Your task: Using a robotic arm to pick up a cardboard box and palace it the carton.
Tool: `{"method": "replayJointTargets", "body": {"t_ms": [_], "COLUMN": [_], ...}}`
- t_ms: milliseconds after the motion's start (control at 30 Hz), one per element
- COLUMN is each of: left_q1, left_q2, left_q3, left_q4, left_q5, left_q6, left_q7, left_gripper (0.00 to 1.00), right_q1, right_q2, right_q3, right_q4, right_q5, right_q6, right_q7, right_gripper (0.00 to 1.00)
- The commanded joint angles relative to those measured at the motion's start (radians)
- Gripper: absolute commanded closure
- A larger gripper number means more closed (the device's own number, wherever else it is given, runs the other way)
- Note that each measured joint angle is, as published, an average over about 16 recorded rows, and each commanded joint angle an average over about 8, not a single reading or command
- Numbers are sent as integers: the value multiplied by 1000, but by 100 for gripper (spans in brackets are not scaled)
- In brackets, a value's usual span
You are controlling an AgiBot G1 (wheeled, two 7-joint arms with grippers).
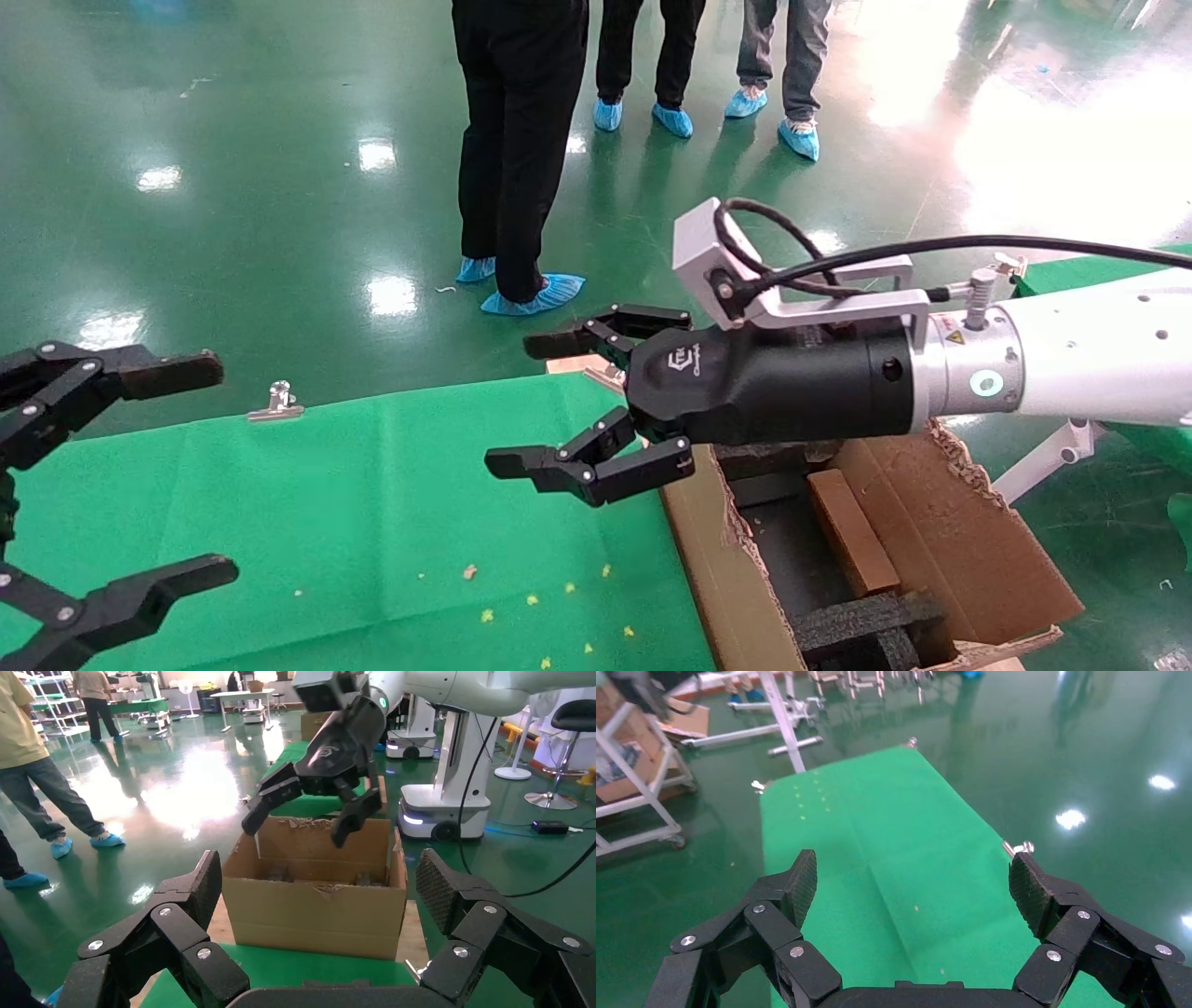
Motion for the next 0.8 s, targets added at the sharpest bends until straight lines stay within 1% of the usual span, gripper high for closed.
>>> {"method": "replayJointTargets", "body": {"t_ms": [33, 600, 800], "left_q1": [0, 0, 0], "left_q2": [0, 0, 0], "left_q3": [0, 0, 0], "left_q4": [0, 0, 0], "left_q5": [0, 0, 0], "left_q6": [0, 0, 0], "left_q7": [0, 0, 0], "left_gripper": [0, 0, 0], "right_q1": [-26, -240, -296], "right_q2": [-2, -23, -29], "right_q3": [39, 369, 455], "right_q4": [6, 60, 73], "right_q5": [4, 35, 43], "right_q6": [-17, -161, -198], "right_q7": [-14, -127, -155], "right_gripper": [0, 0, 0]}}
